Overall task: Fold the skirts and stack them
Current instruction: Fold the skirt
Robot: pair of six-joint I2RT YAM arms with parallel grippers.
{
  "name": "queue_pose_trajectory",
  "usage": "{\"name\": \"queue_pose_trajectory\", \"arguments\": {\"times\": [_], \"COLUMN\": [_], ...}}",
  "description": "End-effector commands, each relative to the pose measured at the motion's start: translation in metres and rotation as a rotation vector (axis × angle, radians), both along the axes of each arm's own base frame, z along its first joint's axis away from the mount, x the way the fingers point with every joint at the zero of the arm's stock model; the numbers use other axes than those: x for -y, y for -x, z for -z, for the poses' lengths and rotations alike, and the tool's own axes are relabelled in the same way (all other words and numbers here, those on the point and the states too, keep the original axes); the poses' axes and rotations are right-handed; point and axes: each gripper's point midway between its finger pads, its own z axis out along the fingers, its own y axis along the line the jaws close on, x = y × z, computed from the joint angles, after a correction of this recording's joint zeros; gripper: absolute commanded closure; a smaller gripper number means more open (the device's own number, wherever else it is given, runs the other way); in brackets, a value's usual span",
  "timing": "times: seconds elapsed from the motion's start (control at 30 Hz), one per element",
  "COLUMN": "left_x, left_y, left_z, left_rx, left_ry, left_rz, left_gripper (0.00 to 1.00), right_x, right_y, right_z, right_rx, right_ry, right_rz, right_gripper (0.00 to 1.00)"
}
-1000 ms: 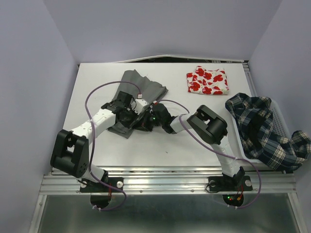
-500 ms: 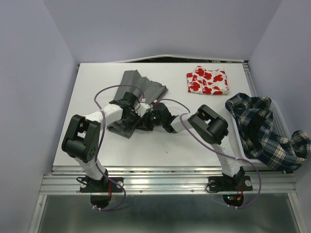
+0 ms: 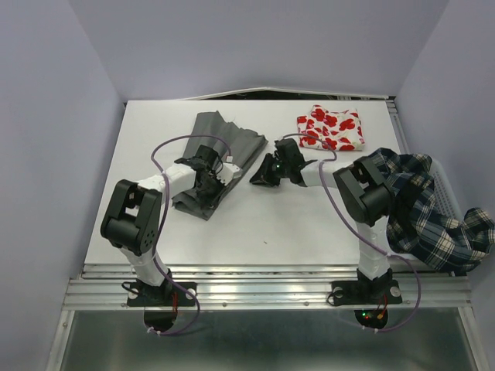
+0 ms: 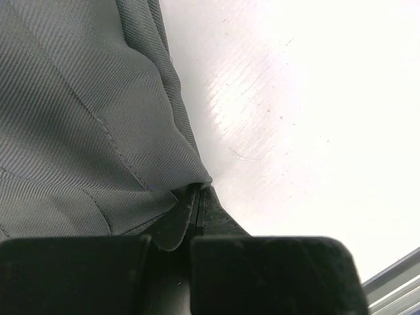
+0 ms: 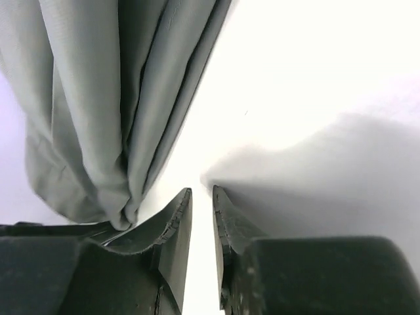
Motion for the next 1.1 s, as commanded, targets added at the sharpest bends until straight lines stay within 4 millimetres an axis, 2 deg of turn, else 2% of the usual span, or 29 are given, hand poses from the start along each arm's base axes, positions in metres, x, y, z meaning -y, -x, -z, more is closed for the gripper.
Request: {"name": "queue_pose_trajectory", "arguments": {"times": [0.0,0.07,0.1,0.17,0.2,0.33,0.37,0.5,0.63,0.67,0.7,0.73,0.77,0.8,0.87,0.97,1.03,1.07], "left_x": [-0.004,-0.004,-0.004,-0.001,0.000,0.003,0.004,0.004,0.004,0.004,0.004,0.003,0.003,0.003,0.005,0.013,0.027,0.033], "left_y": [0.034,0.033,0.032,0.032,0.031,0.028,0.026,0.026,0.025,0.025,0.025,0.023,0.023,0.022,0.020,0.018,0.019,0.020], "left_z": [0.019,0.015,0.015,0.012,0.011,0.007,0.005,0.003,0.004,0.004,0.003,0.001,0.001,-0.001,-0.006,-0.016,-0.034,-0.050], "left_rx": [-0.148,-0.130,-0.126,-0.122,-0.120,-0.099,-0.087,-0.076,-0.077,-0.076,-0.071,-0.060,-0.058,-0.043,-0.015,0.030,0.076,0.111], "left_ry": [-0.013,-0.009,-0.007,0.008,0.011,0.028,0.033,0.042,0.038,0.036,0.035,0.036,0.032,0.035,0.036,0.041,0.069,0.100], "left_rz": [0.035,0.036,0.035,0.033,0.035,0.047,0.046,0.057,0.051,0.052,0.050,0.046,0.045,0.045,0.052,0.073,0.107,0.123], "left_gripper": [1.00,0.99,0.99,0.95,0.93,0.87,0.87,0.85,0.85,0.84,0.83,0.82,0.81,0.80,0.73,0.68,0.58,0.53], "right_x": [0.000,-0.007,-0.015,-0.022,-0.029,-0.041,-0.038,-0.047,-0.061,-0.065,-0.065,-0.064,-0.063,-0.062,-0.055,-0.053,-0.050,-0.051], "right_y": [-0.021,-0.032,-0.042,-0.049,-0.058,-0.072,-0.078,-0.090,-0.102,-0.104,-0.104,-0.104,-0.104,-0.104,-0.105,-0.104,-0.110,-0.111], "right_z": [-0.035,-0.049,-0.067,-0.080,-0.098,-0.131,-0.136,-0.147,-0.108,-0.084,-0.072,-0.051,-0.048,-0.030,-0.006,0.011,0.016,0.013], "right_rx": [0.170,0.212,0.255,0.284,0.321,0.382,0.390,0.374,0.290,0.258,0.245,0.227,0.237,0.224,0.220,0.252,0.312,0.328], "right_ry": [0.055,0.038,0.014,-0.015,-0.040,-0.098,-0.102,-0.162,-0.196,-0.187,-0.178,-0.155,-0.146,-0.126,-0.088,-0.042,-0.010,-0.007], "right_rz": [-0.106,-0.117,-0.123,-0.137,-0.138,-0.142,-0.128,-0.088,-0.084,-0.095,-0.100,-0.099,-0.107,-0.114,-0.124,-0.179,-0.238,-0.264], "right_gripper": [0.75,0.74,0.74,0.74,0.74,0.74,0.74,0.71,0.66,0.64,0.63,0.59,0.57,0.56,0.54,0.53,0.52,0.51]}}
